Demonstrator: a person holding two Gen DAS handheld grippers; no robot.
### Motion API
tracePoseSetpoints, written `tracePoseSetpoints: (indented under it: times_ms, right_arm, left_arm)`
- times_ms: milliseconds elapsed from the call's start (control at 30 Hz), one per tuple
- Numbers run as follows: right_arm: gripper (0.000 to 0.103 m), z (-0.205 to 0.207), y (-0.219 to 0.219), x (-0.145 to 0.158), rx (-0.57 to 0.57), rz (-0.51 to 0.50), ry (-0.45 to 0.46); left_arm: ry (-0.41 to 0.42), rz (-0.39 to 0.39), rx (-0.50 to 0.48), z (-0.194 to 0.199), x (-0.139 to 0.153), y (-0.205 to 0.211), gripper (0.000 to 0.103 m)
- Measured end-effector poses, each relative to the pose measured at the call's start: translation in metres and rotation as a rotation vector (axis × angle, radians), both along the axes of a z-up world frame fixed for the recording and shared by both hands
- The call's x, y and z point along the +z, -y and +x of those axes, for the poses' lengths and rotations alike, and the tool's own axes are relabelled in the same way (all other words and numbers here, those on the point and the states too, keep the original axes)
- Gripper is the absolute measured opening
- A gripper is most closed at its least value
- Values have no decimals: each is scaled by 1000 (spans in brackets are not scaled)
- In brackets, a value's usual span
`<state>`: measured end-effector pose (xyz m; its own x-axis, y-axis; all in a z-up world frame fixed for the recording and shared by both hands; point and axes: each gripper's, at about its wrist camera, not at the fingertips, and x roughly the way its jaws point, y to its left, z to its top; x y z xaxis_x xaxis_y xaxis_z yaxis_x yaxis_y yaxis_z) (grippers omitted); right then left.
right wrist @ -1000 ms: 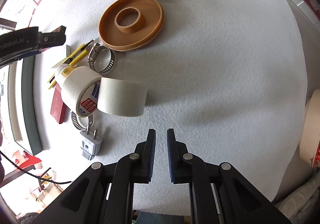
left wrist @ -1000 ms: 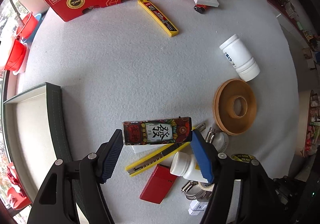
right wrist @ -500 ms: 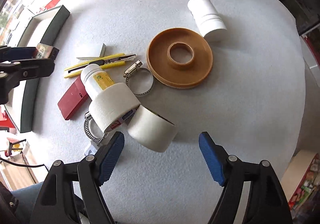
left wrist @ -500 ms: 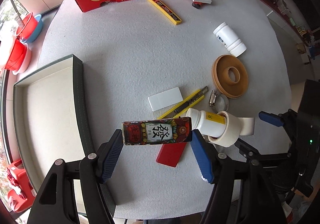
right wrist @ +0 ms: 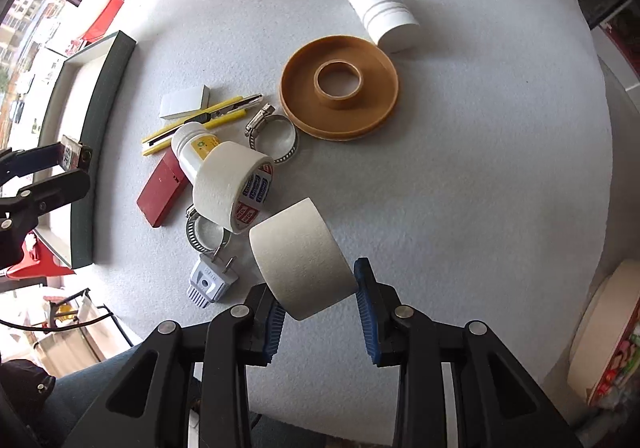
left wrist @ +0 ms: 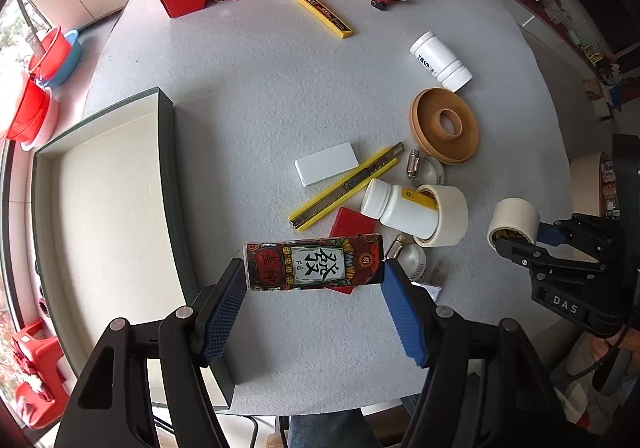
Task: Organize rigid objects
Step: 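Lift and carry the tape roll and card box over the white tray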
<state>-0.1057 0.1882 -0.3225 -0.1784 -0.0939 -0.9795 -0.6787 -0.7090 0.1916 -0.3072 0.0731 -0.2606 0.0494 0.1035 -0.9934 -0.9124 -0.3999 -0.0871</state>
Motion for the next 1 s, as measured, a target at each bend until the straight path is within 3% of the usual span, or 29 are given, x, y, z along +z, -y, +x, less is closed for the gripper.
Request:
tracePoseSetpoints:
  times_ms: [200,400,733,1000]
  right_arm:
    - [34,18,13,27,-27,3,-18]
    - [34,-15,3,54,6,28,-33]
    - [34,-92,15,96,148,89,-84]
    - [34,-167,49,113,295,60,-156]
  left_arm:
    - [21,52,-17,9,5,-16,72]
    - [38,112,-5,0,26,-8,72]
    - [-3,185,194,-66,49,43,72]
    - [-44,163,351,-109,51,102,72]
